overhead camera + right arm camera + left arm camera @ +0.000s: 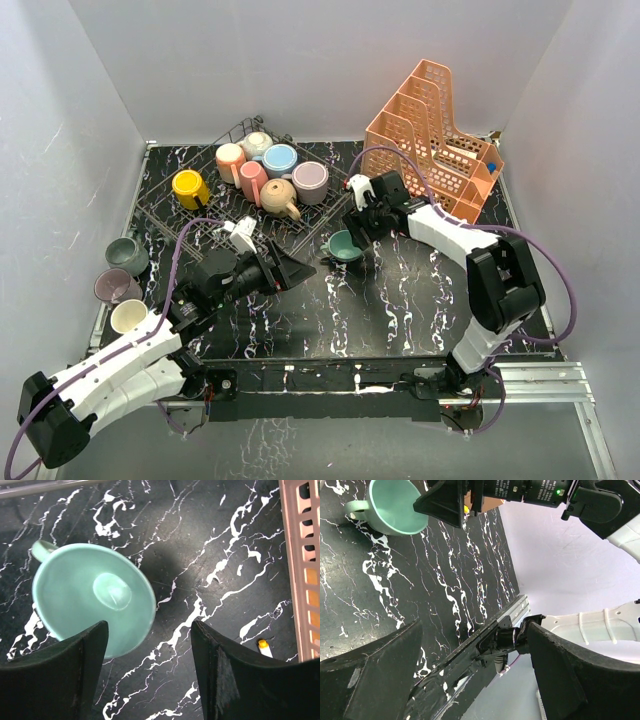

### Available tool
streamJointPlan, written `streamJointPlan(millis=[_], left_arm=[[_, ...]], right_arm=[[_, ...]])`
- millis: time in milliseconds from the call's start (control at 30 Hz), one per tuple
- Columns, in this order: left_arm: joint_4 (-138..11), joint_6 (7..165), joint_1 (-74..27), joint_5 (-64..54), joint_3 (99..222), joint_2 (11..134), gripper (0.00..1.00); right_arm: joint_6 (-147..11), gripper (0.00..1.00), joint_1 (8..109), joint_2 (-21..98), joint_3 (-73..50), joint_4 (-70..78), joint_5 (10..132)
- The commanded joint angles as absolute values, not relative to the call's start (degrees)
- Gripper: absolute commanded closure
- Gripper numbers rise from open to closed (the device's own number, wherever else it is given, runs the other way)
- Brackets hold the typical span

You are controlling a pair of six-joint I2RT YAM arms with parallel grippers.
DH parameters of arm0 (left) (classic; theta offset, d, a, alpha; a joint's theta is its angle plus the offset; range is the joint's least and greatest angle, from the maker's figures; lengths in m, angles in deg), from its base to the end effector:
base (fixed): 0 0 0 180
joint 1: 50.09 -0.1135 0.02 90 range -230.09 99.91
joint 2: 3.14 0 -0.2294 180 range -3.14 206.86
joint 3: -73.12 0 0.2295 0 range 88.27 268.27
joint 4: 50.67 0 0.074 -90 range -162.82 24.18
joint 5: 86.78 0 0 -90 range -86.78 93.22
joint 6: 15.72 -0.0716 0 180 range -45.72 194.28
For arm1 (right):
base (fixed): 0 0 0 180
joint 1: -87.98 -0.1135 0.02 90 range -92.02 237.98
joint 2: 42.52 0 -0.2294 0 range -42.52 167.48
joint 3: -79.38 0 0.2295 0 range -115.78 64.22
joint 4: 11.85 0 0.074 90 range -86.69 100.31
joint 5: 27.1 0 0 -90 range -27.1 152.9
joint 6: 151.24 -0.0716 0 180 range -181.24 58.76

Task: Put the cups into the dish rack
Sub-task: Pick up the cup at the center of the board.

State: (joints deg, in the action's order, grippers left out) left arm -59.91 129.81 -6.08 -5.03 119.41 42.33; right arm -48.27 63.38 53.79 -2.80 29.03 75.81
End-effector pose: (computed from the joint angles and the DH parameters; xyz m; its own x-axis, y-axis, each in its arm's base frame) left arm 0.1596 -0.1685 0.2591 -0.7106 -0.4479 -0.5426 0.3601 0.4309 -0.8274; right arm 0.3118 0.1603 0.1677 -0.6087 -0.5193 -0.5999 -0.6761 0.7351 0.0497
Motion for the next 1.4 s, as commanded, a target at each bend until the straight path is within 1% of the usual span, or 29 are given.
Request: streamJointPlan(millis=[0, 33, 67, 200, 233, 300, 367, 400, 433, 533, 600, 767, 833, 967, 1033, 1133, 1200, 1367], left_arm=[[-59.76, 129.30, -5.78, -4.42, 119.94, 41.56, 0.17], [-59.80, 129.30, -5.79, -4.50, 120.06, 41.71, 0.17], [-59.84, 129.22, -5.79, -4.58, 120.21, 41.72, 0.17], [-60.30, 129.21, -5.79, -4.44, 120.26, 41.40, 0.17], [-60.43, 129.21, -5.79, -4.35, 120.27, 41.15, 0.17], [-60.78, 129.25, -5.79, -4.13, 120.05, 40.65, 0.17], [-60.97, 129.30, -5.79, -4.00, 119.84, 40.21, 0.17], [-60.99, 129.36, -5.79, -3.99, 119.83, 40.04, 0.17], [-60.99, 129.38, -5.83, -3.99, 119.83, 39.95, 0.17], [-60.71, 129.62, -5.80, -4.14, 119.83, 39.85, 0.17], [-60.35, 129.85, -5.79, -4.38, 119.83, 39.83, 0.17], [-58.58, 130.89, -5.79, -5.13, 119.50, 39.50, 0.17], [-55.85, 131.91, -5.79, -6.17, 118.69, 39.27, 0.16], [-43.94, 136.39, -5.80, -9.01, 113.92, 38.87, 0.09], [-39.30, 138.89, -5.81, -9.75, 112.65, 39.11, 0.04], [-36.43, 140.85, -5.79, -11.04, 113.22, 40.24, 0.03], [-34.66, 141.33, -5.84, -13.29, 114.71, 41.65, 0.03], [-26.71, 144.96, -5.71, -18.98, 117.76, 46.14, 0.03]], right_arm=[[-50.59, 0.36, 63.40, 55.46, -5.98, 24.60, 72.76], [-50.79, 0.38, 63.40, 56.08, -6.43, 24.54, 72.87], [-50.79, 0.42, 63.43, 56.74, -6.70, 24.51, 73.10], [-50.81, 0.48, 63.28, 59.88, -7.57, 24.92, 73.19], [-50.75, 0.53, 63.33, 60.28, -7.58, 24.97, 73.25], [-50.57, 0.57, 63.28, 60.68, -7.51, 24.99, 73.31], [-50.36, 0.65, 63.33, 60.88, -7.20, 25.02, 73.13], [-50.20, 0.67, 63.29, 60.92, -7.07, 25.02, 73.03], [-50.10, 0.73, 63.28, 60.85, -6.92, 25.02, 72.97], [-49.60, 0.86, 63.34, 59.84, -6.31, 24.90, 73.01], [-48.94, 0.90, 63.37, 58.60, -5.55, 24.70, 73.20], [-46.35, 0.92, 63.75, 52.67, -2.13, 24.06, 75.02], [-43.62, 0.92, 64.68, 49.73, -0.81, 25.09, 79.25], [-40.32, 0.92, 68.15, 42.38, 2.51, 25.97, 90.12], [-39.75, 0.92, 69.47, 38.50, 4.03, 25.92, 93.49], [-37.70, 0.92, 70.59, 32.91, 5.19, 27.03, 97.29], [-32.80, 0.92, 72.10, 30.14, 3.72, 31.65, 101.28], [-22.55, 0.92, 77.58, 27.95, -9.15, 46.40, 105.42]])
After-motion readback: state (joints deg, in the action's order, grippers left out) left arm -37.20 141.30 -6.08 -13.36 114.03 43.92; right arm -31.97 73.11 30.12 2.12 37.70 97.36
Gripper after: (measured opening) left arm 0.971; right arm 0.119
